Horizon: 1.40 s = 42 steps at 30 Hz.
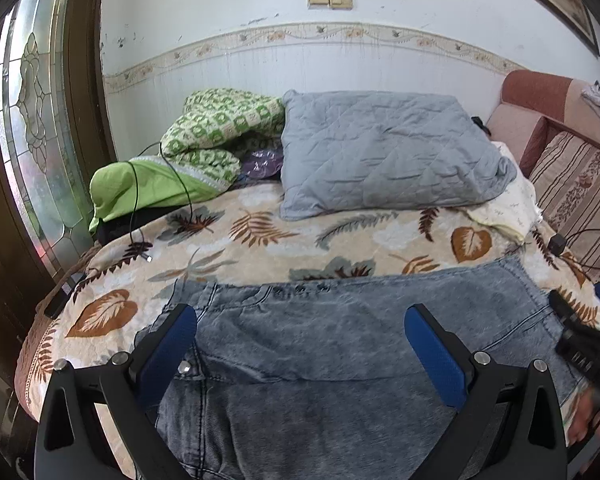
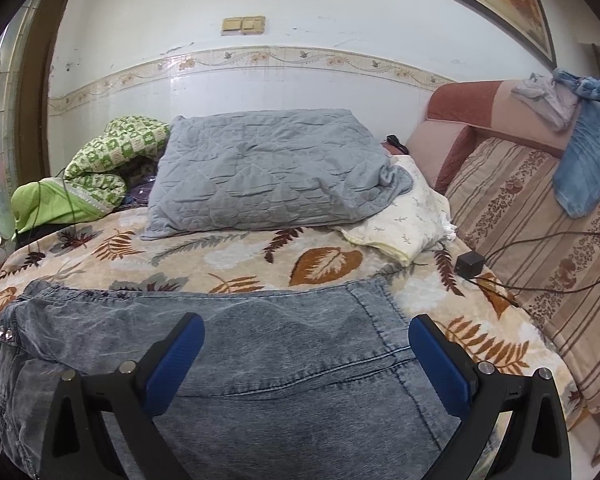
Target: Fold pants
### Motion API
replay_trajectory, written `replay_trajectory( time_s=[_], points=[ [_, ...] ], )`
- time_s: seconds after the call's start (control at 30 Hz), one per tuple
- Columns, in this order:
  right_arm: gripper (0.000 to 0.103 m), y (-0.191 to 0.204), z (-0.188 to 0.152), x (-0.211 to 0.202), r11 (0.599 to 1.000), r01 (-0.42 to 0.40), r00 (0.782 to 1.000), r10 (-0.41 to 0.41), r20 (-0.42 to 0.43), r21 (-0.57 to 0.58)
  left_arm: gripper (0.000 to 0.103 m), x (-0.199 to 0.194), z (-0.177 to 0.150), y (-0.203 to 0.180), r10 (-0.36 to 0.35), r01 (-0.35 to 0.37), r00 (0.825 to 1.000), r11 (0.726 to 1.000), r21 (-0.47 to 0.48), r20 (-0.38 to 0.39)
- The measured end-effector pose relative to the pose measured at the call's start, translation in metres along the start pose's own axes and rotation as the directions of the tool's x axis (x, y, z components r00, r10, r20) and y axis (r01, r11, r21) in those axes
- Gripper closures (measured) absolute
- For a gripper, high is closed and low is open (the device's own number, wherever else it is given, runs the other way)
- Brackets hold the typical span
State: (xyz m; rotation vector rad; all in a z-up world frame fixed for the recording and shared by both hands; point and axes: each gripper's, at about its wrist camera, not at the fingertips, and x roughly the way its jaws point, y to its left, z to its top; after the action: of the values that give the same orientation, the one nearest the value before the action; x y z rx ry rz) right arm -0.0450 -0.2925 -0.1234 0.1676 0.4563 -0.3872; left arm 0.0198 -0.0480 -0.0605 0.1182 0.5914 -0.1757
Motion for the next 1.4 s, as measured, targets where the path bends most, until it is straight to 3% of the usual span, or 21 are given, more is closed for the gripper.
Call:
replay_trajectory(
  time_s=[0.47,0.73,1.07,1.4],
  points=[
    [0.0,-0.055,-0.003,0.026,0.99,0.056,0.993,-0.042,-0.114,0.128,0.0,0.048,-0.045,0.058,0.065,-0.074,0.983,0.996,-0.043,-0.173],
    [0.0,-0.051,-0.003,0.029,0.989,0.08,0.989,-0.064,-0.132,0.121,0.0,0.047,-0.046,0.078,0.097,-0.115,0.98,0.989,-0.095,-0.176],
    [0.0,-0.033,-0.001,0.021,0.991,0.131,0.988,-0.129,-0.088,0.023,0.0,0.047,-0.047,0.072,0.087,-0.104,0.979,0.991,-0.085,-0.183],
    [0.0,-0.031,0.0,0.021,0.989,0.146,0.986,-0.145,-0.081,0.007,0.0,0.053,-0.049,0.067,0.081,-0.099,0.976,0.992,-0.077,-0.202]
  ],
)
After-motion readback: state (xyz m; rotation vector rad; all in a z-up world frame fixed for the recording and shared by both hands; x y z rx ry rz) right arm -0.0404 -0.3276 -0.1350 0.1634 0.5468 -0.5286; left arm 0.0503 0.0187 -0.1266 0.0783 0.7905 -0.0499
